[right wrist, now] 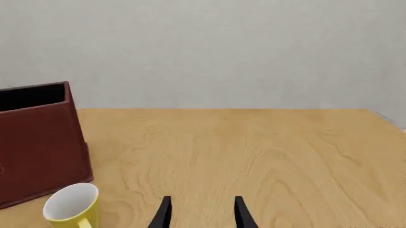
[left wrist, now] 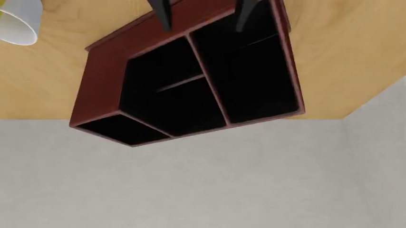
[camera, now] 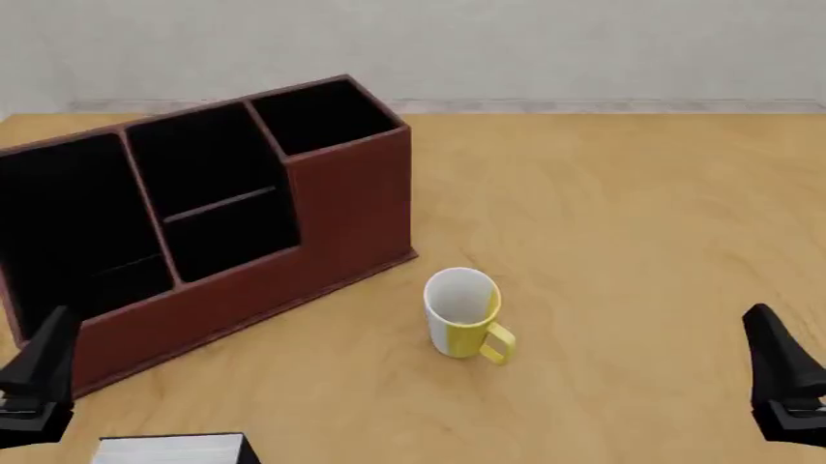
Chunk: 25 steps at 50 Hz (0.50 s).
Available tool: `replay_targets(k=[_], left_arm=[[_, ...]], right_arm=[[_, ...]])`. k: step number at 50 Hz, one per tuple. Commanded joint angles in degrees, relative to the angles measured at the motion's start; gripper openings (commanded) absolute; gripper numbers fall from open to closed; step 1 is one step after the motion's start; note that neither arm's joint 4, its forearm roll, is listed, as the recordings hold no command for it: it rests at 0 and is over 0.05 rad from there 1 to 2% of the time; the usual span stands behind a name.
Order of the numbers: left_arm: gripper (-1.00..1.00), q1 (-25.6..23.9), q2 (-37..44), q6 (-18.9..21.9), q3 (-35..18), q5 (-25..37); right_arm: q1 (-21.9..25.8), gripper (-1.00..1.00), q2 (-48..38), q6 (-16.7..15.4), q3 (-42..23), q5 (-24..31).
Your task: Pick up the book and place it in the right compartment of the caddy.
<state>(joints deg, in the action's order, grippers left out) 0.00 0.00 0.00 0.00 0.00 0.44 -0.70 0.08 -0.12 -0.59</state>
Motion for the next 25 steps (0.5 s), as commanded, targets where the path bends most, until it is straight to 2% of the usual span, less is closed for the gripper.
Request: replay_targets(k=[1,14,17,25], left_arm=[[1.0,0.0,0.0,0.0,0.0,0.0],[1.0,0.0,0.0,0.0,0.0,0.0],[1.0,0.0,0.0,0.0,0.0,0.0],[1.0,0.0,0.0,0.0,0.0,0.0]], right_arm=[[-0.2,1.0,0.7,-0.1,-0.7,1.2],[1.1,1.0,0.7,-1.2,-4.3,4.2],[1.7,1.0,0.7,-3.2,-8.1,7.9],[1.6,1.0,0.6,-2.2,-14.1,12.6]])
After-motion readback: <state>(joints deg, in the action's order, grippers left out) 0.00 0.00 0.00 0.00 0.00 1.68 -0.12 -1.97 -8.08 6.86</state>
